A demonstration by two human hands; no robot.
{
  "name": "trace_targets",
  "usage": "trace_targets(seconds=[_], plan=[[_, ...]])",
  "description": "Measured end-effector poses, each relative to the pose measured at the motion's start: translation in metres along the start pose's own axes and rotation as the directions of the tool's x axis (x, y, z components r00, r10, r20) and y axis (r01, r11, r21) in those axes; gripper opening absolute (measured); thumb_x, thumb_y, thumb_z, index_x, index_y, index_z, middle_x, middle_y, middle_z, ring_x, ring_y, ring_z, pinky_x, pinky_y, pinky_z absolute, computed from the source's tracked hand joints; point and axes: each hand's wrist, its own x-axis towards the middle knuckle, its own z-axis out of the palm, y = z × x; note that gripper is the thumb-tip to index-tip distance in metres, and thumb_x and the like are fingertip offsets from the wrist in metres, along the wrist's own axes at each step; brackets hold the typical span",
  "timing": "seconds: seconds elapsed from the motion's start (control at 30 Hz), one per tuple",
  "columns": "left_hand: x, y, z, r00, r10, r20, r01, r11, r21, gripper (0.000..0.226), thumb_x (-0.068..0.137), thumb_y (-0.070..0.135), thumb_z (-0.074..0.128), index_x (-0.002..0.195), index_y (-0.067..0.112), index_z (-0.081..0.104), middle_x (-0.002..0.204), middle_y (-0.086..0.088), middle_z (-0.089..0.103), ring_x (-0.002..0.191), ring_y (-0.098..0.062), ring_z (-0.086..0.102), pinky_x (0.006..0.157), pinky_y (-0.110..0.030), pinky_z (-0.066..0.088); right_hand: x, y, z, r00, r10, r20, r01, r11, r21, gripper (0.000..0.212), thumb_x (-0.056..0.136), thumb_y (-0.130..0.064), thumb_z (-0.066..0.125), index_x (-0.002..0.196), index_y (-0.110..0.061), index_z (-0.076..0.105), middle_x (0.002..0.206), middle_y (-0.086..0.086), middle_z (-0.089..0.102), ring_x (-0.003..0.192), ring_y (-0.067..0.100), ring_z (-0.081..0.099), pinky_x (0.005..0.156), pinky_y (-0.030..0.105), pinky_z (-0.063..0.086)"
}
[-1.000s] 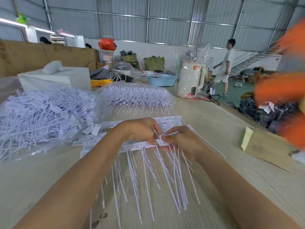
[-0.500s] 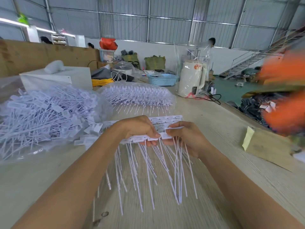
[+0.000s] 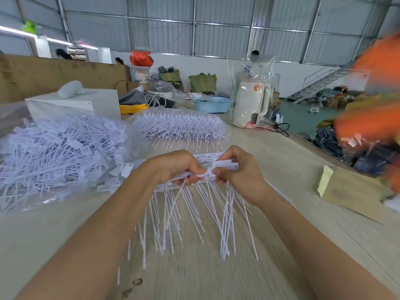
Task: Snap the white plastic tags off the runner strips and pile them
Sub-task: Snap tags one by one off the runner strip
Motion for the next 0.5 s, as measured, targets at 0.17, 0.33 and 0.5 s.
trace_targets(seconds=[0.17, 0.33, 0.5], plan=[[0.0, -0.001, -0.004, 0.985, -0.074, 0.157, 0.113, 0.961, -0.251, 0.035, 0.08, 0.01, 0.052, 0.046, 0.013, 0.06, 0.037, 0.003, 0.038, 0.029, -0.006, 0.031, 0.033, -0.015, 0.029, 0.0, -0.006, 0.0, 0.99, -0.139, 0.0, 0.139, 0.99, -0.031, 0.032, 0.077, 0.013, 0.067, 0.071, -0.012, 0.048, 0.067, 0.007, 0.053, 0.044, 0.006, 0.053, 0.045, 0.019, 0.047], [-0.005, 0.009, -0.001, 0.977, -0.061, 0.206, 0.114, 0.96, -0.256, 0.013, 0.075, 0.014, 0.052, 0.062, 0.011, 0.05, 0.037, 0.005, 0.036, 0.027, -0.004, 0.029, 0.031, -0.012, 0.028, 0.003, -0.006, -0.005, 0.985, -0.173, -0.001, 0.173, 0.983, -0.06, 0.03, 0.077, 0.011, 0.068, 0.072, -0.011, 0.049, 0.07, 0.012, 0.056, 0.052, 0.014, 0.058, 0.05, 0.026, 0.054], [-0.015, 0.007, -0.008, 0.98, -0.021, 0.2, 0.066, 0.973, -0.221, 0.026, 0.078, 0.007, 0.053, 0.053, 0.006, 0.061, 0.038, 0.001, 0.043, 0.028, -0.008, 0.035, 0.031, -0.013, 0.03, 0.013, -0.001, -0.043, 0.95, -0.038, -0.309, 0.035, 0.999, -0.013, 0.02, 0.077, 0.01, 0.067, 0.08, -0.005, 0.055, 0.078, 0.011, 0.057, 0.056, 0.019, 0.061, 0.052, 0.029, 0.054]])
